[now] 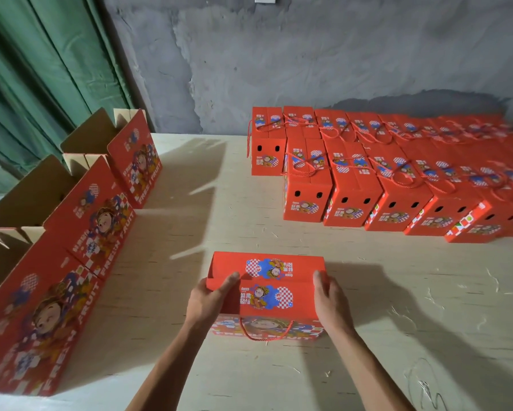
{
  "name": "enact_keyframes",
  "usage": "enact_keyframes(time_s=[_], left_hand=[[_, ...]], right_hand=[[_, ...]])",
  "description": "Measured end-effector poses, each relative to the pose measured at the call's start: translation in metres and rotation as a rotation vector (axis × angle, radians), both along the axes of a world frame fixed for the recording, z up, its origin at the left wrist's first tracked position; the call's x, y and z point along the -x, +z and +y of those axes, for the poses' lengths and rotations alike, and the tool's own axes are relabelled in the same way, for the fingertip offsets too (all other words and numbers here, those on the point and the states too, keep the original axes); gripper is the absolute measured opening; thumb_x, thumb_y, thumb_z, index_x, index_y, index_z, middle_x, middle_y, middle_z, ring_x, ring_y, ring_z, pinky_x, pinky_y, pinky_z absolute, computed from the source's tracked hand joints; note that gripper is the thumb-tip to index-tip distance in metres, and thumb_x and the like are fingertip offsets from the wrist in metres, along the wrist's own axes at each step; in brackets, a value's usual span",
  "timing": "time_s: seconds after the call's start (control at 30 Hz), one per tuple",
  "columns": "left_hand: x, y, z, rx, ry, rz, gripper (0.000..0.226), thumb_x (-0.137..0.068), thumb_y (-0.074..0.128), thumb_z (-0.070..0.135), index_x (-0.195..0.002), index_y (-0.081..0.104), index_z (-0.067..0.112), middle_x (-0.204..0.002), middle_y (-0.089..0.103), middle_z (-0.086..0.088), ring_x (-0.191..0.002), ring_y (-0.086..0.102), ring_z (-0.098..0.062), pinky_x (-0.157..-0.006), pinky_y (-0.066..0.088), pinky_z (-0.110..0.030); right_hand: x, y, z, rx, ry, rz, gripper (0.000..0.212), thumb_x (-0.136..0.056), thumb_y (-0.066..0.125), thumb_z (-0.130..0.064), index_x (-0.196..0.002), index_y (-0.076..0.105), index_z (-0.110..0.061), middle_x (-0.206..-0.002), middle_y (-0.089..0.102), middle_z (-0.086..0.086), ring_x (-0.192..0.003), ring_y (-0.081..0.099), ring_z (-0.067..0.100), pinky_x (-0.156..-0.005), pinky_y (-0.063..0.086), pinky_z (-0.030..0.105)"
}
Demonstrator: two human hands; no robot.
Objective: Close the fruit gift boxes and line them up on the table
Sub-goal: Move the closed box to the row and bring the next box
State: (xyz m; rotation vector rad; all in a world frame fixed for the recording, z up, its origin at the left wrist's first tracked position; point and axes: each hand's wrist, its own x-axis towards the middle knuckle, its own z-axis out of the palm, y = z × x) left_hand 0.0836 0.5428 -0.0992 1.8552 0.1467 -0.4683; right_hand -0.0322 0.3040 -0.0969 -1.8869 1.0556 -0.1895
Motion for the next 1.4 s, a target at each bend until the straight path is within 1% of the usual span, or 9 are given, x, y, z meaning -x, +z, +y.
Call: enact_keyframes(time_s=[0.23, 0.43, 0.57, 0.77, 0.87, 1.03, 1.2, 1.33, 1.4], left_hand=[[0.006, 0.011, 0.001, 0.057, 0.06, -0.122, 0.077, -0.07, 0.067, 0.078, -0.124, 0.064, 0.024, -0.103, 0.077, 0.005, -0.093, 0.073, -0.006, -0.09, 0.058, -0.037], [0.007, 0.031, 0.009, 0.219, 0.032, -0.126, 0.042, -0.079, 0.064, 0.05, -0.116, 0.072, 0.031, -0.098, 0.078, 0.013, -0.089, 0.074, -0.003, -0.074, 0.053, -0.02], [0.006, 0.038, 0.025, 0.055, -0.222, -0.391, 0.028, -0.084, 0.058, 0.054, -0.105, 0.076, 0.049, -0.13, 0.066, 0.023, -0.122, 0.054, 0.013, -0.096, 0.042, -0.01], [0.01, 0.04, 0.04, -0.179, -0.389, -0.652, 0.021, -0.097, 0.051, 0.054, -0.1, 0.068, 0.065, -0.108, 0.067, 0.038, -0.106, 0.06, 0.01, -0.091, 0.041, -0.015], [0.016, 0.031, 0.038, -0.181, -0.402, -0.745, 0.028, -0.104, 0.043, 0.046, -0.102, 0.069, 0.056, -0.113, 0.067, 0.028, -0.108, 0.059, -0.001, -0.095, 0.038, -0.029], [0.012, 0.025, 0.037, -0.066, -0.394, -0.551, 0.027, -0.101, 0.052, 0.049, -0.1, 0.079, 0.045, -0.139, 0.054, 0.029, -0.13, 0.051, 0.002, -0.102, 0.039, -0.012], [-0.008, 0.035, 0.033, -0.057, -0.481, -0.388, 0.028, -0.106, 0.054, 0.034, -0.103, 0.079, 0.047, -0.145, 0.046, 0.039, -0.129, 0.048, 0.015, -0.097, 0.036, -0.004], [-0.019, 0.043, 0.028, 0.073, -0.453, -0.178, 0.027, -0.097, 0.061, 0.04, -0.119, 0.07, 0.051, -0.138, 0.06, 0.026, -0.126, 0.057, 0.006, -0.112, 0.041, -0.024], [-0.02, 0.044, 0.029, 0.142, -0.494, -0.091, 0.043, -0.087, 0.058, 0.05, -0.129, 0.066, 0.047, -0.145, 0.056, 0.024, -0.128, 0.055, 0.006, -0.108, 0.041, -0.017]], right_hand=[[0.01, 0.009, 0.006, -0.016, -0.081, -0.133, 0.034, -0.105, 0.044, -0.051, -0.095, 0.063, -0.025, -0.082, 0.071, -0.01, -0.068, 0.067, 0.001, -0.051, 0.043, 0.01], [0.027, 0.015, 0.015, -0.082, -0.104, -0.399, 0.022, -0.104, 0.057, -0.025, -0.123, 0.067, -0.023, -0.12, 0.07, -0.009, -0.113, 0.064, 0.007, -0.099, 0.05, 0.03], [0.035, 0.013, 0.013, -0.12, -0.095, -0.46, 0.026, -0.1, 0.062, -0.008, -0.122, 0.069, -0.021, -0.122, 0.069, -0.014, -0.112, 0.062, -0.008, -0.092, 0.046, 0.008], [0.031, 0.007, 0.01, -0.255, -0.143, -0.389, 0.023, -0.095, 0.067, -0.008, -0.111, 0.063, -0.023, -0.103, 0.072, -0.006, -0.082, 0.07, -0.002, -0.066, 0.052, 0.016], [0.03, -0.001, 0.015, -0.263, -0.181, -0.319, 0.011, -0.094, 0.067, -0.023, -0.104, 0.064, -0.022, -0.1, 0.072, 0.002, -0.083, 0.069, 0.012, -0.066, 0.054, 0.031], [0.029, -0.002, 0.019, -0.259, -0.213, -0.29, 0.032, -0.071, 0.059, -0.055, -0.092, 0.064, -0.031, -0.084, 0.071, -0.009, -0.069, 0.065, 0.008, -0.064, 0.052, 0.034], [0.015, 0.013, 0.017, -0.224, -0.203, -0.295, 0.021, -0.078, 0.06, -0.049, -0.093, 0.065, -0.034, -0.086, 0.072, -0.008, -0.073, 0.067, 0.011, -0.069, 0.055, 0.036], [0.017, 0.019, 0.021, -0.171, -0.195, -0.407, 0.014, -0.097, 0.065, -0.028, -0.106, 0.065, -0.039, -0.102, 0.071, -0.025, -0.091, 0.064, -0.012, -0.076, 0.049, 0.015], [0.024, 0.027, 0.026, -0.198, -0.198, -0.439, 0.016, -0.093, 0.062, -0.035, -0.107, 0.067, -0.042, -0.105, 0.069, -0.029, -0.098, 0.063, -0.012, -0.074, 0.048, 0.01]])
